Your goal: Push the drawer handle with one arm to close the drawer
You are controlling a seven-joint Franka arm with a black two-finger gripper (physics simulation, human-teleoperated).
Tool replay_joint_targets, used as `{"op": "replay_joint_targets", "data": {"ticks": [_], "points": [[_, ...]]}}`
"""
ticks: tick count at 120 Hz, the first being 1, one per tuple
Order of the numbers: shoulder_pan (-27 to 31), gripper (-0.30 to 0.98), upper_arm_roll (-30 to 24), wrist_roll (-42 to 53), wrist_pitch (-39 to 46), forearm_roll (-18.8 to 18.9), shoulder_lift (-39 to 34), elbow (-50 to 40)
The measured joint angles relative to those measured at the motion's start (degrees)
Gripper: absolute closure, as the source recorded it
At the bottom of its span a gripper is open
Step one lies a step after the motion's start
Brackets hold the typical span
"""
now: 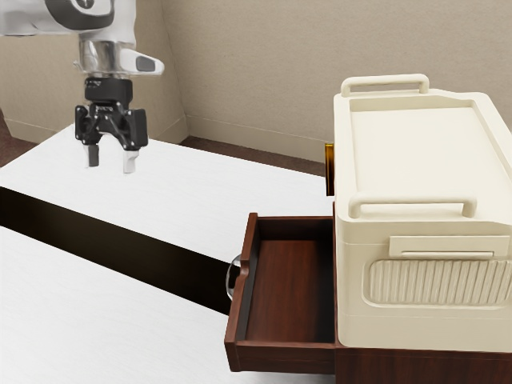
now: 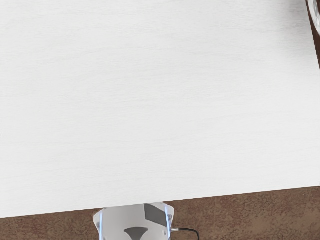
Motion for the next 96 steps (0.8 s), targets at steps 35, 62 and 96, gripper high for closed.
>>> {"op": "replay_joint_targets", "data": {"ticks": [35,62,96], "points": [[-0.38,0.10,-0.69,0.71,23.96,4.92,-16.97,-26.41],[-5.25,0.41,-4.43,7.09,43.21,11.45,-20.12,-43.74],[-5.33,0.53,-9.92,18.17,56.50,8.05,-16.93,-46.35]]}}
